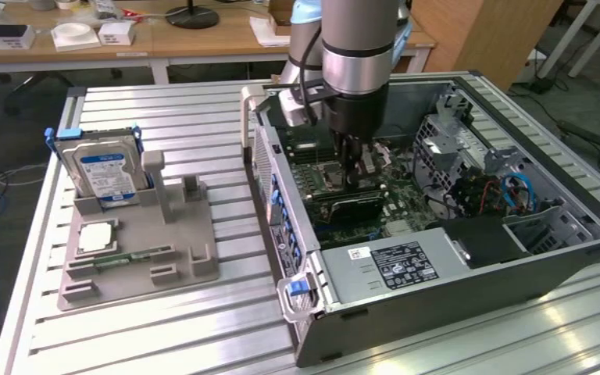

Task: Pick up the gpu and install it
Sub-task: 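Insert the gpu into the slot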

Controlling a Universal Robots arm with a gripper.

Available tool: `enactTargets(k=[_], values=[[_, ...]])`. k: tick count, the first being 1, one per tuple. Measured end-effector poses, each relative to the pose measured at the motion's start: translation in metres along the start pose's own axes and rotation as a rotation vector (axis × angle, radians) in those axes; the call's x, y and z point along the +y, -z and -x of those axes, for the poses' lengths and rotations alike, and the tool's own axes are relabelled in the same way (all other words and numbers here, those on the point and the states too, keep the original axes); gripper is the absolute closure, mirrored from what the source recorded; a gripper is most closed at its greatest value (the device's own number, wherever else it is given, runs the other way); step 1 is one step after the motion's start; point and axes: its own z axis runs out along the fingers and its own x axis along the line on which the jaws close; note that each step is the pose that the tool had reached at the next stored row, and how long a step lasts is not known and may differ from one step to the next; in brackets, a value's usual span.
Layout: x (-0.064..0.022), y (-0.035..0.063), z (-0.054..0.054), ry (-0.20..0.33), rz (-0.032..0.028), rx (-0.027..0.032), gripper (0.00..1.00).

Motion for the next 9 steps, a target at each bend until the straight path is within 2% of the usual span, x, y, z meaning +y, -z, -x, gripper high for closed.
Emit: enactTargets(k=[5,6,8,9], values=[[0.0188,0.0011,0.000,0.000,0.0000,-0.0003,0.90],[0.0191,0.0008,0.000,0.001,0.0077,-0.0004,0.90],[0.0192,0.0004,0.000,0.002,0.0296,0.0002,0.90],[0.0193,0.0003,0.000,0.003,0.0466,0.0002,0.90]])
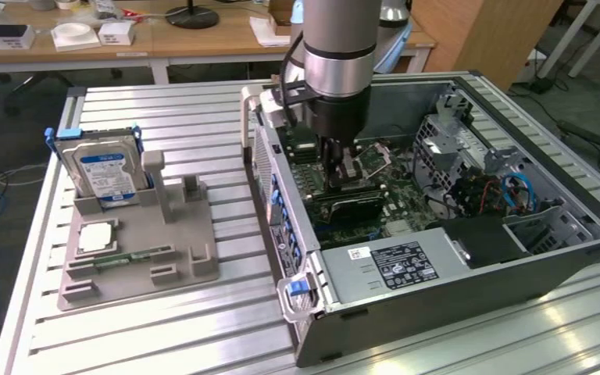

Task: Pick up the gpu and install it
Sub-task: 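Insert the gpu into the slot, then press down on the gpu until it lock into place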

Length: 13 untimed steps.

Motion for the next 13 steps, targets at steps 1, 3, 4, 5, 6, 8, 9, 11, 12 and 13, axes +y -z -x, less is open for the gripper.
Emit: enactTargets(k=[1,3,4,5,6,8,9,11,12,13], values=[[0.0000,-0.0001,0.000,0.001,0.0161,0.0004,0.90],[0.0000,-0.0001,0.001,0.003,0.0469,0.0008,0.90],[0.0000,-0.0001,0.001,0.004,0.0622,0.0011,0.90],[0.0000,-0.0002,0.001,0.004,0.0772,0.0012,0.90],[0.0000,-0.0002,0.002,0.005,0.0920,0.0014,0.90],[0.0000,-0.0002,0.003,0.006,0.1189,0.0018,0.90],[0.0000,-0.0003,0.004,0.007,0.1325,0.0019,0.90],[0.0002,-0.0001,0.007,0.008,0.1539,0.0023,0.90],[0.0001,-0.0001,0.009,0.009,0.1615,0.0024,0.90],[0.0002,0.0000,0.011,0.009,0.1680,0.0026,0.90]])
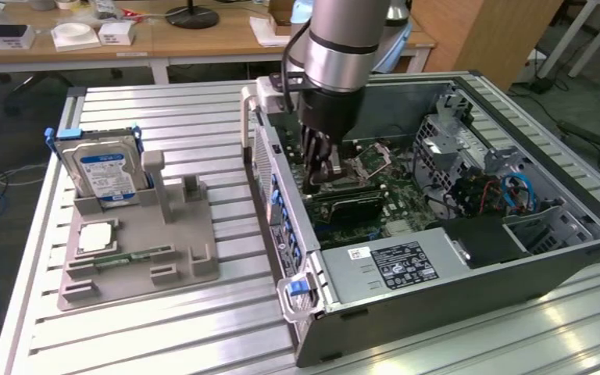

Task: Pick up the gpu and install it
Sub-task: 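Press down on the gpu until it lock into place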

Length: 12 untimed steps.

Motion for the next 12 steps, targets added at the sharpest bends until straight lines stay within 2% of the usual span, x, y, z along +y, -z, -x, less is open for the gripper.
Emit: enactTargets(k=[1,3,9,12], values=[[0.0000,0.0001,0.002,0.000,0.0054,0.0001,0.90],[0.0007,0.0000,0.005,0.001,0.0113,0.0000,0.90],[0.0102,-0.0024,0.007,0.001,0.0140,0.0000,0.90],[0.0122,-0.0036,0.007,0.002,0.0145,0.0003,0.90]])
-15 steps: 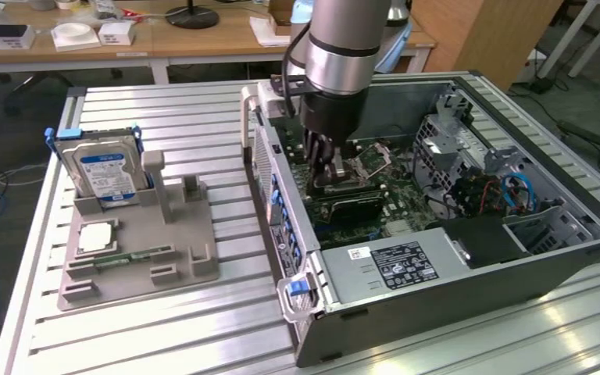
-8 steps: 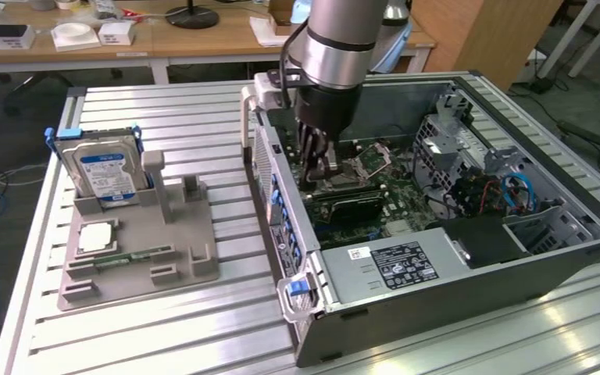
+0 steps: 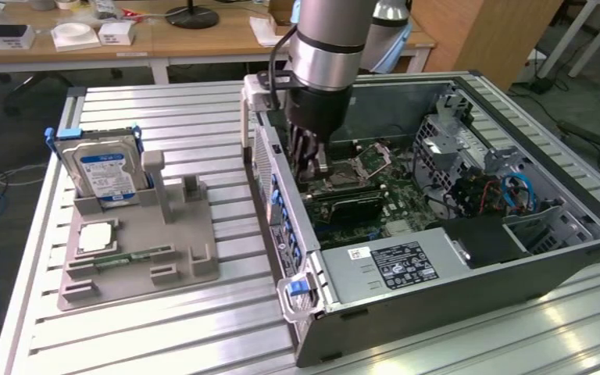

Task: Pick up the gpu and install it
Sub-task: 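Press down on the gpu until it lock into place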

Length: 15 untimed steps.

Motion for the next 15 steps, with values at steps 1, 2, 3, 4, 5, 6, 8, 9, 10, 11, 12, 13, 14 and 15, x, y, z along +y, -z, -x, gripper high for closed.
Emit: enactTargets(k=[1,2,3,4,5,6,8,9,10,11,12,13,14,15], values=[[0.0001,-0.0003,0.0000,0.001,0.0003,0.0001,0.90],[0.0004,-0.0006,0.0000,0.003,0.0005,0.0002,0.90],[0.0007,-0.0011,0.0000,0.004,0.0009,0.0003,0.90],[0.0009,-0.0015,-0.0002,0.006,0.0012,0.0004,0.90],[0.0011,-0.0021,-0.0003,0.008,0.0015,0.0004,0.90],[0.0013,-0.0025,-0.0004,0.009,0.0019,0.0006,0.90],[0.0016,-0.0034,-0.0008,0.012,0.0027,0.0008,0.90],[0.0017,-0.0038,-0.0011,0.014,0.0032,0.0009,0.90],[0.0017,-0.0042,-0.0014,0.016,0.0037,0.0010,0.90],[0.0018,-0.0047,-0.0017,0.018,0.0041,0.0011,0.90],[0.0018,-0.0051,-0.0021,0.020,0.0045,0.0012,0.90],[0.0019,-0.0054,-0.0024,0.022,0.0050,0.0014,0.90],[0.0020,-0.0058,-0.0028,0.024,0.0055,0.0015,0.90],[0.0021,-0.0063,-0.0031,0.026,0.0060,0.0016,0.90]])
